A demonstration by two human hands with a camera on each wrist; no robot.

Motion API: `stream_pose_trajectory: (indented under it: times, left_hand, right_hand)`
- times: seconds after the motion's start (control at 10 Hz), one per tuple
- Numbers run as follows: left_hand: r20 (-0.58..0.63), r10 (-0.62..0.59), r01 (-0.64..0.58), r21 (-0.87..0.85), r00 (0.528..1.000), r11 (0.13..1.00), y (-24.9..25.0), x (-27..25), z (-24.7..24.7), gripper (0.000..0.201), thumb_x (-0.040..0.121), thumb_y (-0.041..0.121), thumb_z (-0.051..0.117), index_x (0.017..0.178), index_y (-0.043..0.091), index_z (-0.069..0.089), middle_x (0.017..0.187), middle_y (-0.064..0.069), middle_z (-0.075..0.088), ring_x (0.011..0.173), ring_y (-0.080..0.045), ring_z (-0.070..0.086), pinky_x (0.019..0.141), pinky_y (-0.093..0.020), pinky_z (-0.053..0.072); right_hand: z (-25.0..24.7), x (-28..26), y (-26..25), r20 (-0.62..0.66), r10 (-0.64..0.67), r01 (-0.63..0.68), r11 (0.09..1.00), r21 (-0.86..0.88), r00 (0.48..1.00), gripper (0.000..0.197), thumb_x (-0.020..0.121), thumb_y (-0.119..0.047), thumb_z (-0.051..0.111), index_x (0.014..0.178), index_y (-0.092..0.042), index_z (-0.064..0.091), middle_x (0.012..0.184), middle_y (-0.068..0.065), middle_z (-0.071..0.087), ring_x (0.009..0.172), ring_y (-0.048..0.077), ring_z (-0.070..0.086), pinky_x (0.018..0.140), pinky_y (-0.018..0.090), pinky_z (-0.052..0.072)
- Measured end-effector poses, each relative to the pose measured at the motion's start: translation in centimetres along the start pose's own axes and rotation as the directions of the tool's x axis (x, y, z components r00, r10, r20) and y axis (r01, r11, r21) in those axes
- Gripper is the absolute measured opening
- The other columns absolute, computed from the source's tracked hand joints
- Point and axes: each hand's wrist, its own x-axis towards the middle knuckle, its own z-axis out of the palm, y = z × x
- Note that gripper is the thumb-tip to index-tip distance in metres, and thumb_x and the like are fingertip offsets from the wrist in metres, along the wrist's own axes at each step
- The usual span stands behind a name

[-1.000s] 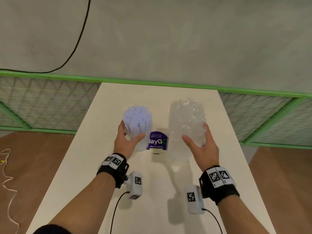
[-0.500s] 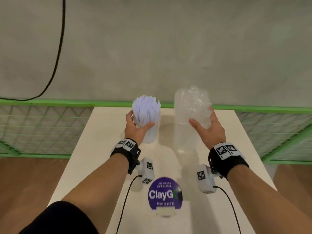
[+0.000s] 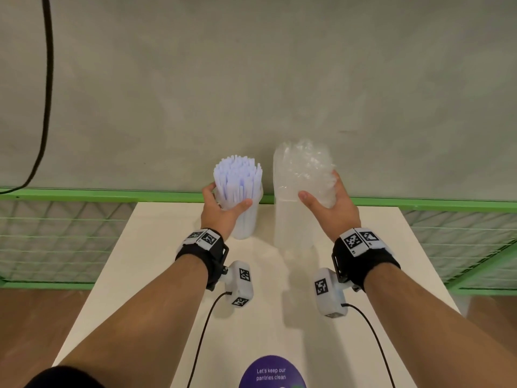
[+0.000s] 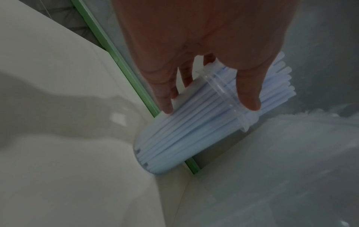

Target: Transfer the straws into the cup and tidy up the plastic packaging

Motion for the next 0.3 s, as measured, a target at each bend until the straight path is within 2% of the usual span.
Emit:
stream_pose_trajectory:
  times: [0.1, 0.2, 0.3]
  left_hand:
    - [0.005, 0.0, 0.0, -0.014, 1.0, 1.0, -0.1, 0.3, 0.1, 0.081, 0.073, 0.031, 0.084, 0.134, 0.029, 0.03, 0.122, 0.009, 0.049, 0.11, -0.02, 0.057, 0.092, -0.03, 0.041]
    - [0.022, -0.024, 0.024, -0.008, 0.999, 1.0, 0.5, -0.2, 0.0, 0.087, 0.072, 0.031, 0.085, 0.138, 0.027, 0.027, 0.131, 0.005, 0.047, 0.111, -0.019, 0.054, 0.093, -0.029, 0.039]
    - [-0.036, -0.046, 0.047, 0.028, 0.998, 0.999, 1.0, -0.5, -0.2, 0.115, 0.064, 0.033, 0.089, 0.15, 0.027, 0.014, 0.151, 0.001, 0.03, 0.136, -0.023, 0.038, 0.11, -0.037, 0.034]
  right_hand:
    - [0.1, 0.4, -0.1, 0.017, -0.006, 0.006, 1.0, 0.012, 1.0, 0.096, 0.077, -0.059, 0.071, 0.154, -0.036, 0.018, 0.153, -0.005, 0.039, 0.14, 0.016, 0.037, 0.106, 0.021, 0.025]
    - [0.0, 0.3, -0.5, 0.023, 0.011, -0.011, 1.0, 0.013, 1.0, 0.097, 0.077, -0.06, 0.071, 0.154, -0.037, 0.017, 0.155, -0.006, 0.036, 0.142, 0.017, 0.034, 0.107, 0.024, 0.025]
    - [-0.1, 0.0, -0.8, 0.019, 0.004, -0.005, 0.999, 0.045, 1.0, 0.102, 0.075, -0.06, 0.073, 0.154, -0.038, 0.012, 0.159, -0.007, 0.027, 0.145, 0.015, 0.028, 0.11, 0.026, 0.023]
